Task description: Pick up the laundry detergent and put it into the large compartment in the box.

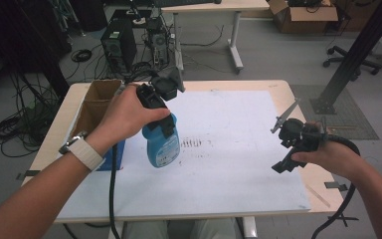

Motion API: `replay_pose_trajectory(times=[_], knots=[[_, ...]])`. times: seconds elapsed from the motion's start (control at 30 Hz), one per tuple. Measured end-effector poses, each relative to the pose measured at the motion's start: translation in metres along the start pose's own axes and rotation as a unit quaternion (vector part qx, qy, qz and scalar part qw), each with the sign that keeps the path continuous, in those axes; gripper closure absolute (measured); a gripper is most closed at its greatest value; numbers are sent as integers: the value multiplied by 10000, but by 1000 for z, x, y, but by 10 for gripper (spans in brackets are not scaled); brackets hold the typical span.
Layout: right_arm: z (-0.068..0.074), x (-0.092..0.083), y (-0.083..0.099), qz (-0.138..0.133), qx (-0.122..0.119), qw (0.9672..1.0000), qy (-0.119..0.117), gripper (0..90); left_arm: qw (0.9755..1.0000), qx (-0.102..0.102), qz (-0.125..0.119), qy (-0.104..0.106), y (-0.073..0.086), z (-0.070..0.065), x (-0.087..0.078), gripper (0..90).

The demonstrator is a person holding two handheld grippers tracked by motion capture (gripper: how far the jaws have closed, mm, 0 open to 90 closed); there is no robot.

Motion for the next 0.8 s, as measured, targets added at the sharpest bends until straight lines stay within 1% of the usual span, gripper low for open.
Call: replay_pose_trajectory(times=[0.07, 0.13, 0.2, 0.27, 0.33, 0.4, 0.43, 0.47, 0.5, 0.6, 0.63, 0.67, 0.73, 0.77, 0.8], knots=[[0, -1, -1, -19, -7, 10000, 0, 90, 10000, -64, 14, -2, -1, 3, -9, 369], [1, -1, -1, -10, -26, 10000, -1, 92, 9997, -233, 6, 17, -2, 8, -21, 369], [1, -1, 0, 4, -31, 10000, 4, 92, 9995, -324, 22, -1, -3, 12, -31, 369], [1, -2, 0, -18, -17, 10000, 4, 92, 9991, -418, -30, -38, -4, 17, -43, 369], [1, -3, 0, -20, -22, 10000, 5, 92, 9984, -558, -66, -46, -5, 22, -53, 369], [0, -3, 0, -16, -22, 10000, 6, 92, 9977, -668, -52, -60, -5, 28, -62, 369], [0, -3, 0, -21, -22, 10000, 6, 92, 9969, -776, -66, -88, -5, 33, -69, 369], [0, -3, 0, -21, -22, 10000, 6, 92, 9969, -776, -66, -88, -5, 33, -69, 370], [1, -3, 1, -29, -19, 10000, 1, 92, 9960, -885, -42, -110, -4, 39, -77, 370], [1, -3, 2, -15, -9, 10000, -11, 92, 9941, -1071, -47, -163, -3, 49, -88, 370], [0, -2, 2, -8, -25, 10000, -6, 92, 9931, -1154, -56, -205, -2, 53, -93, 370], [0, -2, 2, -8, -25, 10000, -6, 92, 9931, -1154, -56, -205, -2, 53, -93, 370], [0, -1, 2, -24, -17, 10000, -15, 92, 9906, -1339, -113, -257, -1, 60, -100, 370], [0, 0, 1, -31, -26, 10000, -21, 92, 9880, -1508, -146, -288, 1, 68, -108, 370], [0, 0, 1, -34, -43, 10000, -20, 92, 9880, -1508, -146, -288, 1, 68, -108, 370]])
Point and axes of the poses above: each handheld gripper's, and its own axes: x roughly forward along the jaws, y roughly out of its underside, z roughly to its left, the point moved 5 cm from there along x, roughly forward along the jaws, and after that the axes turned 7 degrees about -x, right-handed, at the moved point
